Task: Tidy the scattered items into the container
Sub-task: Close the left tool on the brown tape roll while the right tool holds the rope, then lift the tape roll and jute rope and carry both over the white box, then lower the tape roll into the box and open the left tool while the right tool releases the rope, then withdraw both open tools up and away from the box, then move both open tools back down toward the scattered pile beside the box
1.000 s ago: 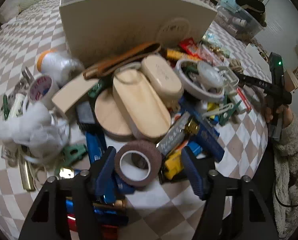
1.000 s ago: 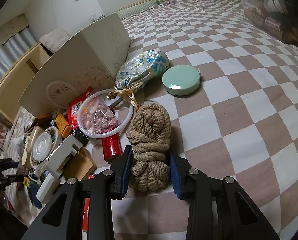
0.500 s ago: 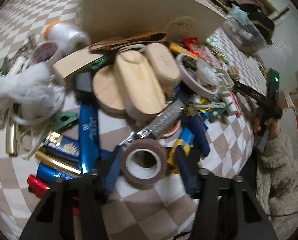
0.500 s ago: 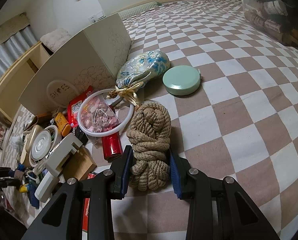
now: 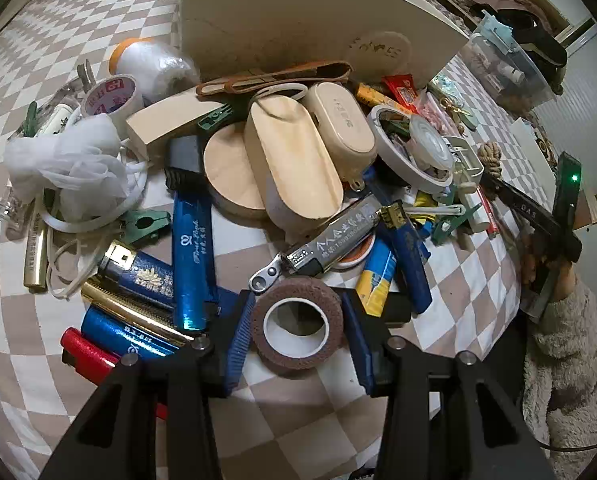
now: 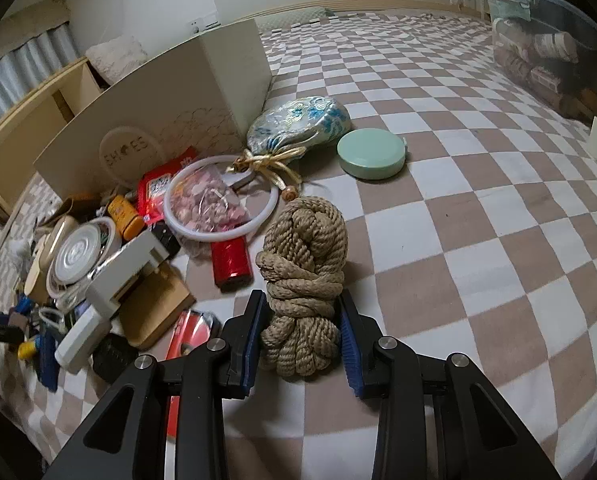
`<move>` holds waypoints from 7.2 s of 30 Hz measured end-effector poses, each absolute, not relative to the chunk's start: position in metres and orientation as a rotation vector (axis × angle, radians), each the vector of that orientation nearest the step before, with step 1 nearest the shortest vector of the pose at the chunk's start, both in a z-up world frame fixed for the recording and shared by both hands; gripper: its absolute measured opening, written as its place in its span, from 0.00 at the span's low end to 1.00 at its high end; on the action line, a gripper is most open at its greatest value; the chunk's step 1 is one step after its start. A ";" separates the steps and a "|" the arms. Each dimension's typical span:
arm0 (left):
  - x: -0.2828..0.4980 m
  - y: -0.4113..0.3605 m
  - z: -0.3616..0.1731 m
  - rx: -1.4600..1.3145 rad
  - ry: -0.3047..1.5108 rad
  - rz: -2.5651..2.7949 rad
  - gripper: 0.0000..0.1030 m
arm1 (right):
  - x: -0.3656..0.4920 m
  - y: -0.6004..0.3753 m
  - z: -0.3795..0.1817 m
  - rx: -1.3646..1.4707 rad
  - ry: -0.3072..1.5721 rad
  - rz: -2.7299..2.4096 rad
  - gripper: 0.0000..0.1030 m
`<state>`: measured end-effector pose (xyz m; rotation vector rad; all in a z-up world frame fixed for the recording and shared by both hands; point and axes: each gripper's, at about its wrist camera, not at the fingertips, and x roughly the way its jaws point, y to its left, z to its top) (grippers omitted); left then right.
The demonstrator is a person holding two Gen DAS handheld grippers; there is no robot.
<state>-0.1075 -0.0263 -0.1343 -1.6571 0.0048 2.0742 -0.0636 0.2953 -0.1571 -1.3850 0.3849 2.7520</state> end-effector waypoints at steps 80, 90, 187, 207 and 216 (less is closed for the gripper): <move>-0.305 0.069 0.077 -1.130 0.028 2.466 0.43 | -0.235 0.226 0.061 -1.194 0.373 3.201 0.34; -0.353 0.065 0.044 -1.206 0.006 2.447 0.43 | -0.274 0.226 0.040 -1.303 0.383 3.153 0.34; -0.321 0.013 0.015 -1.370 -0.021 2.557 1.00 | -0.286 0.201 0.028 -1.424 0.124 2.944 1.00; -0.259 -0.031 0.027 -1.302 -0.087 2.603 1.00 | -0.220 0.205 0.028 -1.360 0.136 2.939 1.00; -0.232 -0.050 0.024 -1.277 -0.117 2.595 1.00 | -0.186 0.206 0.020 -1.333 0.133 2.958 1.00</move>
